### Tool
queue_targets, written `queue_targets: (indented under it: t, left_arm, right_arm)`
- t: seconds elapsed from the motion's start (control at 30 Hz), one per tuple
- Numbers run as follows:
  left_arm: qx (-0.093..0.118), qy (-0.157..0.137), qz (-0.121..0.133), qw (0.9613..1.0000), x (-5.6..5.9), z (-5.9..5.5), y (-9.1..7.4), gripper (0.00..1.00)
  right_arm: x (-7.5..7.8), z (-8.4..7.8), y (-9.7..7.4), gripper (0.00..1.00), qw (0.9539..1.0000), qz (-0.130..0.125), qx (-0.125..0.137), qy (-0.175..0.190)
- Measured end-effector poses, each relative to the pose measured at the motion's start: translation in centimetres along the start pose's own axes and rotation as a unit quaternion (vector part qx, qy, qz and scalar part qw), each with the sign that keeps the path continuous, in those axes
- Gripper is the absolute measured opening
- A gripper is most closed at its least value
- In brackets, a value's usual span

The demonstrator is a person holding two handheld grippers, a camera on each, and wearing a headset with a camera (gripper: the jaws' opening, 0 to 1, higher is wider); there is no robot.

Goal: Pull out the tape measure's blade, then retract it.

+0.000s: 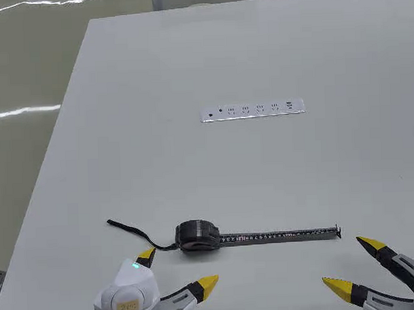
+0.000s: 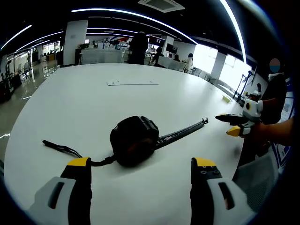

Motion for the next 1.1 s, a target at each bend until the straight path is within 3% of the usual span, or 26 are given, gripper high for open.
queue_targets:
  t: [0.57,1.1]
  left_arm:
    - [-0.006,-0.024,0.02,0.9995,0.5,0.1,2.1,0.89]
    - [-0.002,-0.057,0.052,0.997,0.1,0.5,3.4,0.91]
  right_arm:
    - [1.4,-0.2,1.2,0.71,0.9999,0.012,-0.007,-0.01]
    - [2.1,-0.8,2.0,0.7,0.9993,0.03,-0.015,-0.018]
Point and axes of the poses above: the centre of the closed fingertips' face, and the gripper's own axes: y roughly forward along the fingers, x roughly to its right, z roughly out of its top, the point moved 3 cm from there along -y, roughly backward along the fingers, and after that the axes turned 12 degrees about -y, right-handed, at the moved point
